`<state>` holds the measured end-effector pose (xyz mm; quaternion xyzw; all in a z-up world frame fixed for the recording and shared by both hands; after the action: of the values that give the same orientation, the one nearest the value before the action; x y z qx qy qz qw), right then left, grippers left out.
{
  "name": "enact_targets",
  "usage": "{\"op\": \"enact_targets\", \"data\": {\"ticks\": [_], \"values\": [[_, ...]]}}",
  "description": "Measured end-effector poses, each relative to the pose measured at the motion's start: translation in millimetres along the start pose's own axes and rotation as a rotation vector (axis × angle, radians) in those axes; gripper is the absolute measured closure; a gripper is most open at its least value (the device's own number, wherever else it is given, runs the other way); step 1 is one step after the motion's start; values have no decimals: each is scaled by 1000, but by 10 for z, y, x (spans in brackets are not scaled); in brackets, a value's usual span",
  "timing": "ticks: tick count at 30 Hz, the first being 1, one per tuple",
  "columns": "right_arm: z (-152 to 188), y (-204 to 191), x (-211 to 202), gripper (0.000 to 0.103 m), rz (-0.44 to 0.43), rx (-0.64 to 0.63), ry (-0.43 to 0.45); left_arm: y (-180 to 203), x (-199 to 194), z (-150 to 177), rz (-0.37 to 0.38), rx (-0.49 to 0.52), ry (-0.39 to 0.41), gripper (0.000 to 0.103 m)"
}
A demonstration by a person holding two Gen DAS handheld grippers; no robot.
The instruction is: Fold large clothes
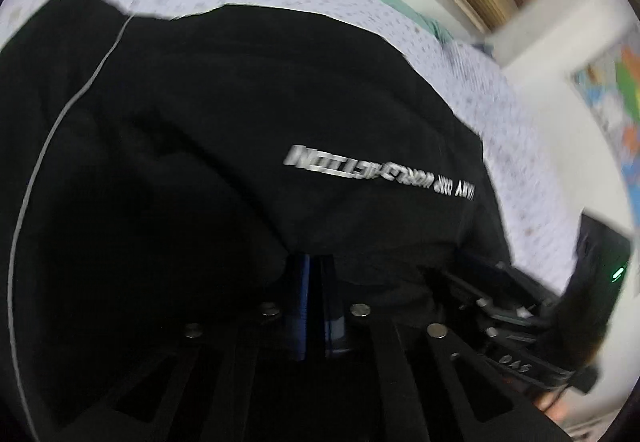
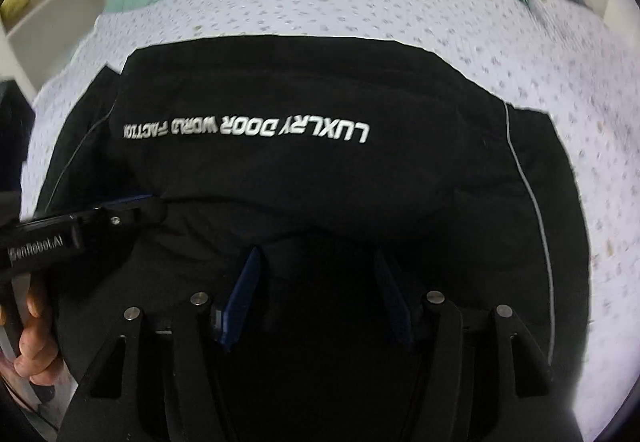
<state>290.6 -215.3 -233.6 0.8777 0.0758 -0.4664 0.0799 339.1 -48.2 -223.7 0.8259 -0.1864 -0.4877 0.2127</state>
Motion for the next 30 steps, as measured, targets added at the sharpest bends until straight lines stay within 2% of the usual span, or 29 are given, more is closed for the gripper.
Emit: {"op": "enact_targets", "data": {"ticks": [4, 5, 7, 9, 10, 11, 12, 14, 15, 16, 19, 21, 23, 26, 30], "values": [[-32, -49, -76, 41, -1, -21, -9, 54, -190, 2, 9, 27, 39, 98], [-72, -58, -145, 40, -16, -18, -16, 106, -251, 2, 11, 42, 47, 96], [-193, -70, -276, 40, -49, -3, -1, 281, -395, -81, -7, 98, 82, 83], [-407, -64, -412, 39, -41, -4, 58, 456, -519, -255, -68, 172, 142, 34], [-522, -37, -437, 36, -7, -4, 82, 509, -554, -326, -94, 192, 172, 27], [-609, -4, -411, 35, 13, 8, 88, 560, -546, -412, -111, 209, 189, 26], [-669, 28, -326, 34, 10, 28, 72, 574, -460, -470, -118, 213, 159, 26], [-675, 107, -47, 34, -8, 77, -8, 436, -67, -557, -156, 183, 17, 28], [-604, 175, 224, 30, -25, 120, -87, 326, 122, -538, -193, 172, -39, 33], [-523, 216, 359, 28, -45, 144, -110, 229, 294, -514, -228, 180, -69, 32], [-441, 278, 501, 28, -63, 170, -89, 162, 429, -483, -262, 187, -61, 32], [-416, 269, 470, 28, -39, 147, -66, 304, 435, -478, -281, 211, -53, 32], [-421, 284, 440, 28, -30, 138, -49, 331, 379, -454, -269, 220, -31, 32], [-488, 395, 234, 28, -66, 166, -10, 423, 117, -370, -220, 238, 2, 32], [-328, 313, -318, 27, -113, 143, 51, 536, -439, -47, -181, 300, 59, 32]]}}
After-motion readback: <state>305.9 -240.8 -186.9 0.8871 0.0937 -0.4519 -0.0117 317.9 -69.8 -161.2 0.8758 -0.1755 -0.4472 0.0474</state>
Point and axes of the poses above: each gripper's, at about its wrist camera, not at the fingertips, and x roughly the way its jaws point, y to its right, z to its underside, the point moved 7 cm from there along x, roughly the way its jaws point, and after that the axes turned 4 degrees about y, right-handed, at the moved point
